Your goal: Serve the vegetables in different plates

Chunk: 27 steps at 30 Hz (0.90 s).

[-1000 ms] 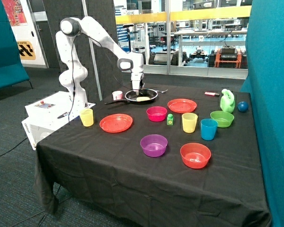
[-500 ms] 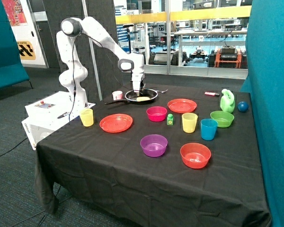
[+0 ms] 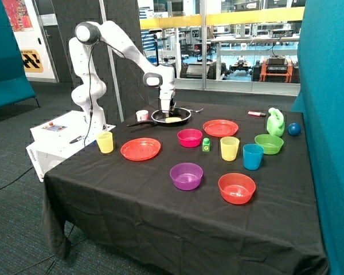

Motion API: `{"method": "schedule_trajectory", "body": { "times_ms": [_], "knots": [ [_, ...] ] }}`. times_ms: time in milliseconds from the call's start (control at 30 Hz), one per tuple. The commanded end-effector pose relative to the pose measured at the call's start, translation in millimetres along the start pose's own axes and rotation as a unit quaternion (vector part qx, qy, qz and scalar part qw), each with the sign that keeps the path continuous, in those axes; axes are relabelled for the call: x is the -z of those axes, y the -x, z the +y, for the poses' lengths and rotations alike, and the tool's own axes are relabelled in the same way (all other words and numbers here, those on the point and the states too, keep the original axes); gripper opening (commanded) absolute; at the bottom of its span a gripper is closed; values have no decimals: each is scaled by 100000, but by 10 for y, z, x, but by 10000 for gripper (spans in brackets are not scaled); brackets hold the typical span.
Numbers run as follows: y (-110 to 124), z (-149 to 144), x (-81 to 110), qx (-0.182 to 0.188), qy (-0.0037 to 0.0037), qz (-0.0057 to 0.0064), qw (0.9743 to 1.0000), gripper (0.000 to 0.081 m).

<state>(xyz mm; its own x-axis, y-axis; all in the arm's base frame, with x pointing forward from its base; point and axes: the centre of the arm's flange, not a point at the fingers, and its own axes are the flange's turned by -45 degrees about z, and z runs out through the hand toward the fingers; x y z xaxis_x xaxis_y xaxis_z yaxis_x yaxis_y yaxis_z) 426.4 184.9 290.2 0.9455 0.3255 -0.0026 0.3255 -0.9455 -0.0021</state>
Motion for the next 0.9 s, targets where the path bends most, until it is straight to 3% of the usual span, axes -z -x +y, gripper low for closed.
{"method": "schedule_trajectory", "body": {
  "times_ms": [0, 867],
  "knots": [
    [-8, -35, -57, -123, 103, 132, 100000, 570],
    [-86, -12, -125, -574, 102, 132, 99998, 543]
  ]
}}
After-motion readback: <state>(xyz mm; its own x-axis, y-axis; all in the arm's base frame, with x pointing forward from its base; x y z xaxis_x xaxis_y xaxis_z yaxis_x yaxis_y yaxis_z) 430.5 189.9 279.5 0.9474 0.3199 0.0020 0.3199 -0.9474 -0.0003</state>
